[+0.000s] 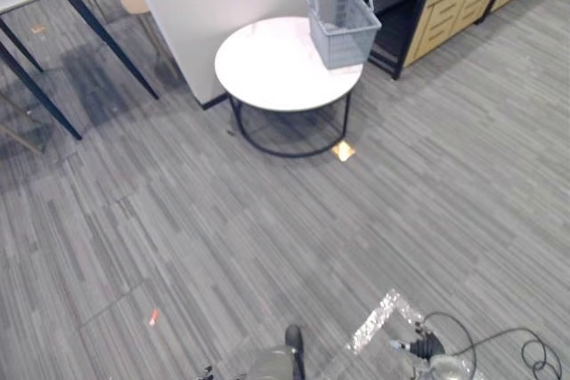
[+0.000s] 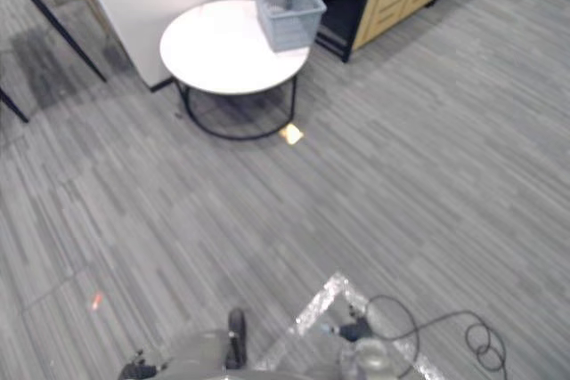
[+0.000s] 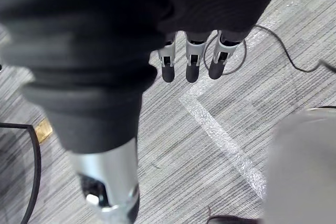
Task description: Pick vegetable in the basket
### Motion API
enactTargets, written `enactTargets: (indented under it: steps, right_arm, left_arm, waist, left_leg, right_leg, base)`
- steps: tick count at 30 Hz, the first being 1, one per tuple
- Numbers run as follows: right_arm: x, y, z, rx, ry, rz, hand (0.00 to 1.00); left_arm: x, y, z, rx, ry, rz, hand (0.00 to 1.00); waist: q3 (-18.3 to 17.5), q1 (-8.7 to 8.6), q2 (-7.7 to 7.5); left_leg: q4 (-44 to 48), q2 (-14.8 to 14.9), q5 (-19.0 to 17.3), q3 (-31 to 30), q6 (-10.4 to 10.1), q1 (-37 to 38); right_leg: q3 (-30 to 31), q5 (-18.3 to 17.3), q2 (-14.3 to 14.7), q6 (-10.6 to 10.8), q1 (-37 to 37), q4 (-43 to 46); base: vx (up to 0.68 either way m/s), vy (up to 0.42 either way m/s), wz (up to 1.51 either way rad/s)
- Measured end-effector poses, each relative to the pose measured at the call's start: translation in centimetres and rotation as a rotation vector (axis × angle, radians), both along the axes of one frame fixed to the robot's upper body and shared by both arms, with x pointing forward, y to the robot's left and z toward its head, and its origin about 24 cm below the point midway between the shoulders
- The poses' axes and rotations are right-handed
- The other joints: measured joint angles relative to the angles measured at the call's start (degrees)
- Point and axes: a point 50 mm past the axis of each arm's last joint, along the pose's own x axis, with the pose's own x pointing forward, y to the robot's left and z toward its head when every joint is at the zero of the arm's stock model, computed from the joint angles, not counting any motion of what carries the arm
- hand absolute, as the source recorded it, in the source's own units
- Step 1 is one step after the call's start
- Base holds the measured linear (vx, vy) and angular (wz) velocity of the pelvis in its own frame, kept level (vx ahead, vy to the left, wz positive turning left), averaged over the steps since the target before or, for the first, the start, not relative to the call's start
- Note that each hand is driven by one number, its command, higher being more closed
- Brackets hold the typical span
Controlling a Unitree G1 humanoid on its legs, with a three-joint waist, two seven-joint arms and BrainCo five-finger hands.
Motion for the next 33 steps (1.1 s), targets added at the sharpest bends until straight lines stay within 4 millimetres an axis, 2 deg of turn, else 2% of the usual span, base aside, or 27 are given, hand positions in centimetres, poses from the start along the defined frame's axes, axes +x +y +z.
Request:
enactTargets:
  steps: [1,2,3,4,6,7,8,9,10,11,12,14,15,16,17,18,19,20,21,22,24,25,27,29,31,32,33]
  right_arm:
    - [-0.5,-0.1,-0.1,0.003,0.010,-0.017,0.00]
    - [-0.9,-0.4,-0.2,0.002,0.019,-0.032,0.00]
    - [-1.0,-0.5,-0.2,0.000,0.020,-0.040,0.00]
    - [-1.0,-0.7,-0.1,0.000,0.011,-0.053,0.00]
    - [-0.7,-0.9,0.0,-0.003,-0.007,-0.064,0.00]
    - [-0.6,-0.9,0.1,-0.002,-0.014,-0.067,0.00]
    - [-0.4,-0.8,0.2,0.001,-0.031,-0.064,0.00]
    - [-0.4,-0.8,0.2,0.002,-0.033,-0.063,0.00]
    - [-0.2,-1.0,0.3,0.003,-0.043,-0.071,0.00]
    - [-0.1,-1.1,0.4,0.003,-0.046,-0.082,0.00]
    - [0.1,-1.1,0.4,0.006,-0.047,-0.090,0.00]
    - [-0.1,-1.0,0.3,0.009,-0.039,-0.093,0.00]
    - [-0.1,-1.4,0.4,0.002,-0.036,-0.095,0.00]
    - [-0.1,-1.8,0.4,-0.007,-0.034,-0.097,0.00]
    - [0.2,-2.3,0.6,-0.016,-0.041,-0.098,0.00]
    - [0.2,-2.4,0.6,-0.016,-0.038,-0.107,0.00]
    - [0.0,-2.3,0.5,-0.014,-0.032,-0.112,0.00]
    - [-0.5,-2.2,0.4,-0.018,-0.011,-0.105,0.00]
    - [-0.8,-2.2,0.3,-0.020,0.001,-0.098,0.00]
    - [-1.2,-2.2,0.1,-0.025,0.017,-0.091,0.00]
    - [-1.2,-2.0,0.1,-0.023,0.019,-0.089,0.00]
    - [-1.1,-1.9,0.1,-0.021,0.016,-0.085,0.00]
    - [-0.6,-1.8,0.2,-0.024,0.008,-0.069,0.00]
    - [0.4,-1.5,0.4,-0.018,-0.011,-0.060,0.00]
    - [1.0,-1.0,0.5,-0.015,-0.024,-0.025,0.00]
    - [1.3,-0.7,0.6,-0.013,-0.038,-0.008,0.00]
    - [1.4,-0.6,0.6,-0.015,-0.043,0.003,0.00]
  left_arm:
    - [-0.2,0.1,0.1,0.008,0.003,-0.020,0.00]
    - [0.1,0.0,0.1,0.014,0.001,-0.048,0.00]
    - [0.4,0.0,0.1,0.014,-0.003,-0.059,0.00]
    - [0.7,-0.2,0.1,0.012,-0.011,-0.072,0.00]
    - [1.1,-0.4,0.2,0.011,-0.020,-0.081,0.00]
    - [1.2,-0.5,0.2,0.010,-0.023,-0.080,0.00]
    - [1.4,-0.6,0.2,0.007,-0.030,-0.081,0.00]
    - [1.6,-0.7,0.2,0.003,-0.033,-0.082,0.00]
    - [2.1,-1.1,0.2,-0.007,-0.046,-0.086,0.00]
    - [2.4,-1.3,0.2,-0.011,-0.052,-0.088,0.00]
    - [2.5,-1.2,0.3,-0.012,-0.057,-0.077,0.00]
    - [2.2,-1.0,0.2,-0.012,-0.050,-0.066,0.00]
    - [1.8,-1.8,-0.1,-0.037,-0.036,-0.055,0.00]
    - [1.6,-2.3,-0.3,-0.057,-0.028,-0.040,0.00]
    - [1.4,-3.2,-0.5,-0.082,-0.031,-0.012,0.00]
    - [1.2,-3.3,-0.5,-0.093,-0.030,0.019,0.00]
    - [1.1,-3.3,-0.5,-0.094,-0.032,0.030,0.00]
    - [1.1,-3.0,-0.5,-0.096,-0.039,0.050,0.00]
    - [1.2,-2.9,-0.5,-0.095,-0.041,0.052,0.00]
    - [1.3,-2.5,-0.4,-0.085,-0.047,0.052,0.00]
    - [1.0,-2.3,-0.4,-0.085,-0.041,0.079,0.00]
    - [0.6,-2.2,-0.4,-0.084,-0.031,0.091,0.00]
    - [0.8,-2.3,-0.4,-0.081,-0.037,0.086,0.00]
    - [0.7,-2.5,-0.4,-0.071,-0.030,0.066,0.00]
    - [0.1,-2.5,-0.5,-0.065,-0.016,0.059,0.00]
    - [-0.2,-2.5,-0.5,-0.061,-0.002,0.045,0.00]
    - [-0.3,-2.6,-0.5,-0.057,0.003,0.031,0.00]
  waist:
    - [0.2,-0.84,0.07]
    - [0.5,-1.11,-0.01]
    - [0.7,-1.57,0.35]
    - [1.1,-2.30,1.11]
    - [1.4,-3.36,1.54]
    - [1.4,-3.48,1.63]
    - [1.4,-3.81,1.97]
    - [1.3,-3.98,2.26]
    - [1.6,-4.18,3.01]
    - [1.7,-4.25,3.20]
    - [1.9,-3.91,2.79]
    - [2.1,-3.93,2.47]
    - [2.0,-4.02,3.66]
    - [1.8,-3.82,5.45]
    - [1.7,-3.75,7.19]
    - [1.5,-3.71,7.65]
    - [1.5,-3.73,7.76]
    - [1.5,-3.90,7.77]
    - [1.5,-3.91,7.70]
    - [1.9,-3.68,7.02]
    - [2.2,-3.47,6.76]
    - [2.4,-3.18,6.37]
    - [2.4,-2.33,6.26]
    - [2.5,-0.81,6.08]
    - [2.4,-0.20,5.95]
    - [2.4,-0.29,5.97]
    - [2.4,-0.27,6.02]
  left_leg:
    - [-1.0,-1.2,-1.2,-0.3,0.8,3.2]
    - [-2.1,-1.9,-2.3,-1.2,1.4,6.7]
    - [-3.3,-2.0,-2.5,-2.0,1.7,9.0]
    - [-6.0,-1.9,-2.7,-3.2,1.7,13.7]
    - [-7.8,-1.3,-3.1,-3.4,1.8,19.4]
    - [-7.8,-0.9,-3.2,-3.4,1.7,20.2]
    - [-7.8,0.1,-3.3,-3.6,1.6,21.7]
    - [-7.8,0.8,-3.7,-3.7,1.3,21.9]
    - [-8.1,2.3,-5.3,-4.5,0.4,22.7]
    - [-8.6,3.3,-6.5,-5.0,-1.1,23.6]
    - [-8.8,4.1,-7.7,-5.3,-2.4,25.0]
    - [-8.8,4.2,-7.9,-6.9,-2.7,26.8]
    - [-8.1,5.8,-8.0,-8.0,-2.9,28.3]
    - [-6.4,7.1,-7.5,-8.1,-3.5,28.4]
    - [-2.7,9.2,-6.2,-8.3,-5.1,28.1]
    - [3.5,10.8,-4.1,-9.7,-7.0,26.6]
    - [7.9,11.5,-2.5,-10.8,-7.4,25.2]
    - [18.9,12.7,3.1,-13.3,-8.6,20.6]
    - [24.4,13.0,7.7,-14.5,-9.8,18.0]
    - [38.4,14.5,12.0,-15.6,-11.7,11.8]
    - [48.8,16.3,9.4,-12.0,-10.9,6.1]
    - [52.7,16.3,5.4,-9.3,-10.1,1.9]
    - [51.9,15.0,1.3,-6.6,-8.9,-2.6]
    - [38.4,11.6,-2.5,-2.5,-9.0,-6.6]
    - [22.1,9.3,-2.2,0.3,-8.4,-6.4]
    - [11.6,7.5,0.2,0.9,-7.9,-5.7]
    - [7.0,7.1,2.2,1.5,-7.7,-5.2]
  right_leg:
    - [-0.3,2.4,-1.1,-0.4,-3.7,9.4]
    - [-1.1,-4.1,-0.8,-1.2,-7.5,18.6]
    - [-2.6,-8.0,-0.2,-1.3,-9.1,22.5]
    - [-6.9,-14.1,1.0,-2.0,-11.2,25.9]
    - [-14.7,-21.1,2.4,-2.6,-14.6,21.9]
    - [-16.4,-21.8,3.1,-2.9,-15.6,18.3]
    - [-19.3,-22.0,4.9,-3.1,-17.6,7.6]
    - [-19.6,-21.7,5.8,-2.8,-18.4,2.3]
    - [-19.2,-20.5,7.4,-1.6,-19.7,-7.5]
    - [-17.7,-18.5,8.7,-1.4,-20.9,-14.8]
    - [-13.6,-12.7,10.4,-1.2,-21.6,-26.5]
    - [-9.8,-7.9,10.9,-1.2,-20.9,-32.9]
    - [-8.3,-2.8,12.5,-1.5,-20.1,-31.0]
    - [-8.6,-3.7,13.8,-2.7,-20.9,-27.4]
    - [-9.1,-7.8,15.5,-4.2,-21.2,-22.9]
    - [-9.7,-11.4,16.9,-5.2,-20.3,-20.2]
    - [-10.1,-12.8,17.5,-5.2,-19.3,-19.4]
    - [-11.3,-15.5,18.2,-5.7,-16.6,-19.1]
    - [-11.6,-16.8,18.6,-6.0,-15.1,-19.2]
    - [-11.9,-19.4,19.3,-6.6,-11.4,-19.6]
    - [-12.0,-21.7,20.0,-7.4,-6.4,-21.0]
    - [-12.0,-23.0,20.2,-7.5,-1.0,-23.5]
    - [-11.5,-23.4,20.4,-6.6,2.8,-25.9]
    - [-10.4,-23.2,20.2,-6.6,7.3,-29.6]
    - [-9.0,-23.8,20.1,-5.7,10.3,-31.8]
    - [-8.6,-24.3,19.9,-4.9,12.0,-33.2]
    - [-8.3,-24.5,19.9,-4.5,12.8,-33.7]
  base:
    - [0.50,0.166,0.17]
    - [0.50,0.154,0.23]
    - [0.48,0.121,0.33]
    - [0.46,0.090,0.39]
    - [0.40,0.045,0.32]
    - [0.39,-0.042,0.40]
    - [0.38,-0.063,0.44]
    - [0.48,-0.116,0.72]
    - [0.46,-0.156,0.70]
    - [0.59,-0.231,0.75]
    - [0.52,-0.226,0.49]
    - [0.57,-0.277,0.30]
    - [0.60,-0.303,0.14]
    - [0.62,-0.323,-0.08]
    - [0.61,-0.331,-0.22]
    - [0.60,-0.333,-0.21]
    - [0.57,-0.322,0.02]
    - [0.43,-0.244,0.15]
    - [0.62,-0.314,0.27]
    - [0.60,-0.275,0.21]
    - [0.53,-0.225,0.14]
    - [0.41,-0.152,0.08]
    - [0.37,-0.118,-0.10]
    - [0.36,-0.047,-0.39]
    - [0.42,0.034,-0.41]
    - [0.46,0.073,-0.35]
    - [0.48,0.118,-0.26]
